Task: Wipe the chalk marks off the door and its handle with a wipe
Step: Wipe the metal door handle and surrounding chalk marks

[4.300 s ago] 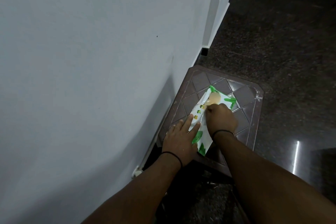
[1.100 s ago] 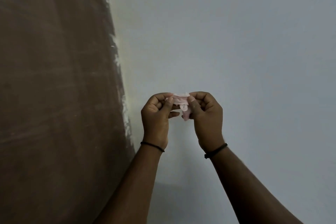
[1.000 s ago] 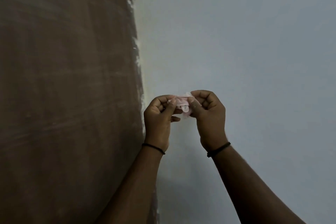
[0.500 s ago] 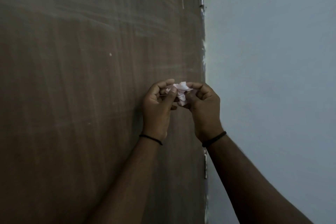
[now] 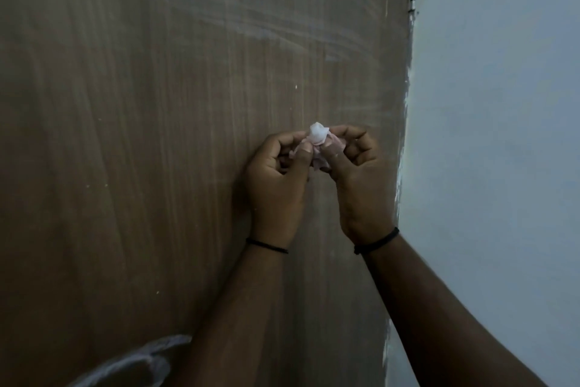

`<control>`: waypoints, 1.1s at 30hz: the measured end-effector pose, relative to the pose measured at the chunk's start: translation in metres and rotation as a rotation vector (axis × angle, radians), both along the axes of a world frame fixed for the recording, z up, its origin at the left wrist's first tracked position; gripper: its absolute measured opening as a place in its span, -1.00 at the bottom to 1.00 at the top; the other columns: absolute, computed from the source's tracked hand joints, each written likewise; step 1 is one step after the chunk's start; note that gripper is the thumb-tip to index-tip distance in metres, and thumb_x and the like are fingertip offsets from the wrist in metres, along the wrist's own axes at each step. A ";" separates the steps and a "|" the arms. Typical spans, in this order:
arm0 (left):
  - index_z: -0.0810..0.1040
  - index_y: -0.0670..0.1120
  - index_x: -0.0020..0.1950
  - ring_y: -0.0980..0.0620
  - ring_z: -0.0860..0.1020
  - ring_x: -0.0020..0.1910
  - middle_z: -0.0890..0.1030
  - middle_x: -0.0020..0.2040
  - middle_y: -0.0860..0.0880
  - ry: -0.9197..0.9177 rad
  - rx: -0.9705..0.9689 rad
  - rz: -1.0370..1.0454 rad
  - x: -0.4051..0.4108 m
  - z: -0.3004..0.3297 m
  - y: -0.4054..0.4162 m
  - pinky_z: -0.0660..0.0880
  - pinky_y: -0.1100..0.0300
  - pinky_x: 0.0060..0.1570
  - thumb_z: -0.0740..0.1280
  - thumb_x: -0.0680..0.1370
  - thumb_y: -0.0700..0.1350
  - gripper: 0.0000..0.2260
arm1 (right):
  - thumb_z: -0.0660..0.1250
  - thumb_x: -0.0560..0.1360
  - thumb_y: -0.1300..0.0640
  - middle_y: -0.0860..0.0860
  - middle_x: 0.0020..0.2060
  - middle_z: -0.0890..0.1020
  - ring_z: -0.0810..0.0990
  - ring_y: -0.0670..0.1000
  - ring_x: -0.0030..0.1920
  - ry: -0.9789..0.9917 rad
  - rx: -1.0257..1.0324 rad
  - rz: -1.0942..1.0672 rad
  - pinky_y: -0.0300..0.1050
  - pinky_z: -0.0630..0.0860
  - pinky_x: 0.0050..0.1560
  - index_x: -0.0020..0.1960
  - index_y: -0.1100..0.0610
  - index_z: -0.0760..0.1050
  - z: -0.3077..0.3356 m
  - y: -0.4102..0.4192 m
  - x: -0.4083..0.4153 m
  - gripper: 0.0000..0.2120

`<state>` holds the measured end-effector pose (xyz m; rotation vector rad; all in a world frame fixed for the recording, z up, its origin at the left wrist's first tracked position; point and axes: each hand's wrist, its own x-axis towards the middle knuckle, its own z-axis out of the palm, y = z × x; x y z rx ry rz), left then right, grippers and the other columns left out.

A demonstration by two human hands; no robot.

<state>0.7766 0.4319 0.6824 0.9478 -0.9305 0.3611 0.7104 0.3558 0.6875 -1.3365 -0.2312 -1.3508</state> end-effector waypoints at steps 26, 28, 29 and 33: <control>0.60 -0.02 -0.03 0.07 0.64 -0.32 0.68 -0.22 0.03 -0.075 0.025 0.450 -0.020 -0.030 0.087 0.55 0.26 -0.37 0.34 0.59 -0.21 -0.91 | 0.37 0.53 0.30 -0.01 -0.21 0.70 0.66 -0.01 -0.22 -0.073 0.075 0.534 -0.16 0.62 -0.23 -0.03 0.15 0.57 -0.033 0.063 0.027 -0.92; 0.61 -0.05 0.00 0.02 0.66 -0.26 0.69 -0.17 0.00 -0.099 0.046 0.499 -0.021 -0.038 0.096 0.57 0.23 -0.34 0.35 0.58 -0.21 -0.92 | 0.37 0.53 0.31 -0.02 -0.19 0.71 0.67 -0.03 -0.21 -0.073 0.092 0.569 -0.18 0.61 -0.24 -0.03 0.14 0.57 -0.041 0.070 0.028 -0.91; 0.61 -0.05 0.01 0.03 0.66 -0.23 0.69 -0.14 -0.02 -0.111 0.055 0.522 -0.021 -0.043 0.101 0.57 0.24 -0.32 0.36 0.57 -0.20 -0.92 | 0.36 0.53 0.31 -0.02 -0.18 0.71 0.68 -0.02 -0.20 -0.076 0.092 0.579 -0.18 0.61 -0.24 -0.03 0.15 0.57 -0.045 0.073 0.029 -0.91; 0.61 0.02 0.03 0.09 0.66 -0.22 0.70 -0.11 0.09 -0.141 0.058 0.550 -0.023 -0.071 0.122 0.56 0.30 -0.30 0.41 0.53 -0.13 -0.89 | 0.39 0.51 0.33 0.00 -0.12 0.72 0.70 0.00 -0.11 -0.111 0.018 0.565 -0.19 0.60 -0.13 -0.02 0.15 0.59 -0.072 0.088 0.030 -0.88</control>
